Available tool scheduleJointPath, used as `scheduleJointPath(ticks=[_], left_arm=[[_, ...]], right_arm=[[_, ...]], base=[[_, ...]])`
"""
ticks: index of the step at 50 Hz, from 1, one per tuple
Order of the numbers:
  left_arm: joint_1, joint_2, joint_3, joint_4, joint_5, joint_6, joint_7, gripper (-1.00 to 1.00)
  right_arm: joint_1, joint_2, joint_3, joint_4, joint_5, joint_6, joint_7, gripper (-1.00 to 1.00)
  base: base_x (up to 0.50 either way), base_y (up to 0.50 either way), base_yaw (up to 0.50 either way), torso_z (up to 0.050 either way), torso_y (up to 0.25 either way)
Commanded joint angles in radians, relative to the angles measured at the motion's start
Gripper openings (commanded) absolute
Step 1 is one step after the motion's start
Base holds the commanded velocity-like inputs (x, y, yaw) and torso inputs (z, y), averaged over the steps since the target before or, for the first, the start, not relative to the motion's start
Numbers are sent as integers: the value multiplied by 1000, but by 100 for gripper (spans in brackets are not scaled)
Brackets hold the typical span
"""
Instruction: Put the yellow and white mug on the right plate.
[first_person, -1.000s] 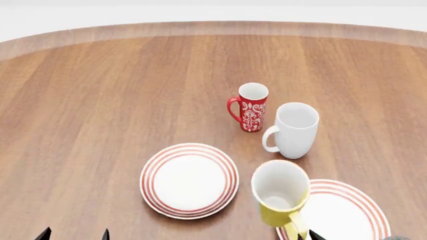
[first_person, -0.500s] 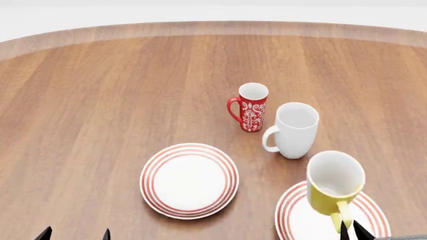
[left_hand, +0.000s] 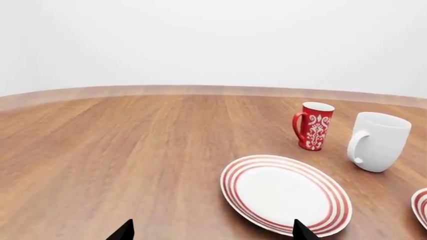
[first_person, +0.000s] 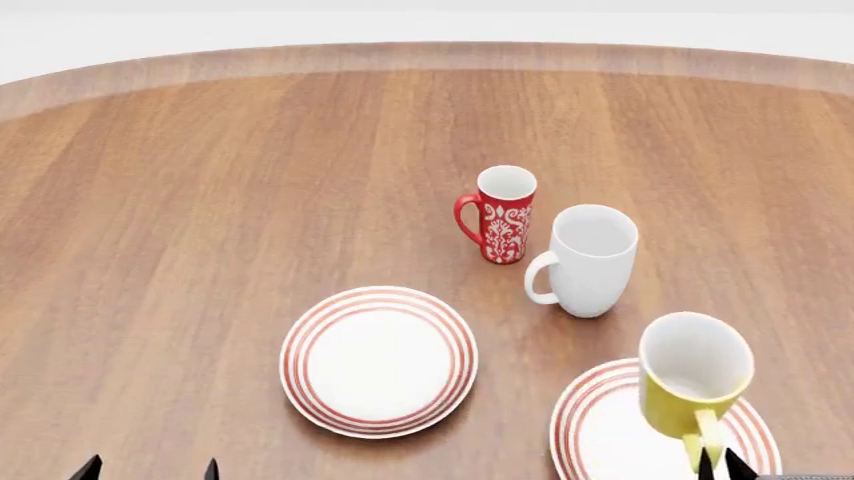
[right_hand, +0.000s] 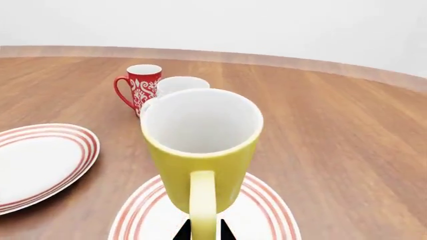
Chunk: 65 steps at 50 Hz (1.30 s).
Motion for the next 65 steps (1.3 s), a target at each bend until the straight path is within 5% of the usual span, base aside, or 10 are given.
scheduleJointPath(ticks=[1, 34, 65], left_arm=[[1, -2, 3, -1, -2, 3, -5, 100], [-2, -11, 13, 3, -11, 2, -14, 100], [-6, -18, 24, 6, -17, 5, -19, 100]], right_arm=[[9, -9, -8, 35, -17, -17, -9, -100], [81, -60, -40, 308, -52, -108, -65, -100], [84, -63, -44, 338, -51, -115, -68, -100]], base=[[0, 0, 0, 0, 0], [0, 0, 0, 0, 0], [0, 0, 0, 0, 0]])
